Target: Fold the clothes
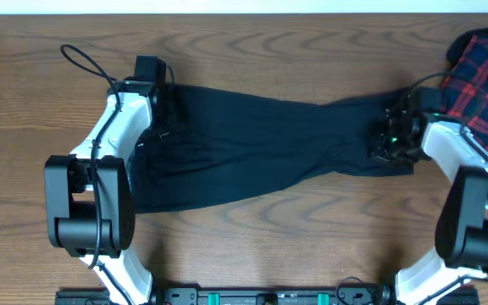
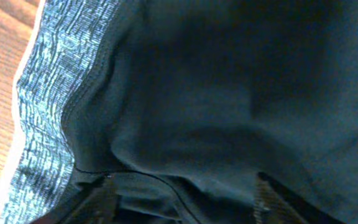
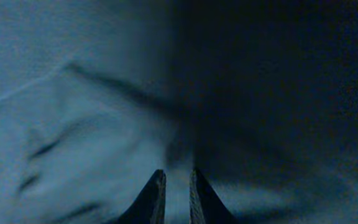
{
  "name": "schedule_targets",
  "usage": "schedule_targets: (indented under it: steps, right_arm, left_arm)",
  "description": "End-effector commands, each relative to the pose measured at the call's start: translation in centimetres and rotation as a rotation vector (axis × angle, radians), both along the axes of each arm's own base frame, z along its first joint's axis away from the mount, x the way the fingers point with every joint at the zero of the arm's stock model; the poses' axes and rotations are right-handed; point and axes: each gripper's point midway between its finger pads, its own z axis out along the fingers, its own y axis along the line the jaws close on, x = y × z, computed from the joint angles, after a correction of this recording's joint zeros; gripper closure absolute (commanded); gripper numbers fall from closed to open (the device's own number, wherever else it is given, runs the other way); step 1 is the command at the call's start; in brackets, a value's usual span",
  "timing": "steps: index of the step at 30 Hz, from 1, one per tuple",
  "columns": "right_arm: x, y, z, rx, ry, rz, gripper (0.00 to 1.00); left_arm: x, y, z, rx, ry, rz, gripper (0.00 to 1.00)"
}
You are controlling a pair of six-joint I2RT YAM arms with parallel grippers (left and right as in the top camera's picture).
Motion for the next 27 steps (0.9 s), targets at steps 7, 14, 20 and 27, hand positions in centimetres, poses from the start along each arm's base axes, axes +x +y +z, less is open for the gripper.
schedule_targets:
  steps: [7,14,20,27]
  right_arm:
    - [-1.2,-2.0,-2.8,-0.123,0.083,0.009,0.91]
    - [-3.9,-5.4,-3.0,-0.221,0.197,-0.066,0.95]
    - [-5.2,-7.6,-2.9,-0.217,0.235,-0.141,0.95]
    - [-5.9,-9.6,-2.9,-0.207,0.248,-0.210,0.95]
  left_arm:
    - [-0.1,0.1,0.0,0.003,0.011,-0.005,0.22]
    - [-0.1,0.1,0.0,0.003,0.011,-0.006,0.22]
    - [-0.1,0.1,0.0,0.003,0.010,-0.006,0.22]
    - [-0.1,0.1,0.0,0.003,0.010,-0.006,0.22]
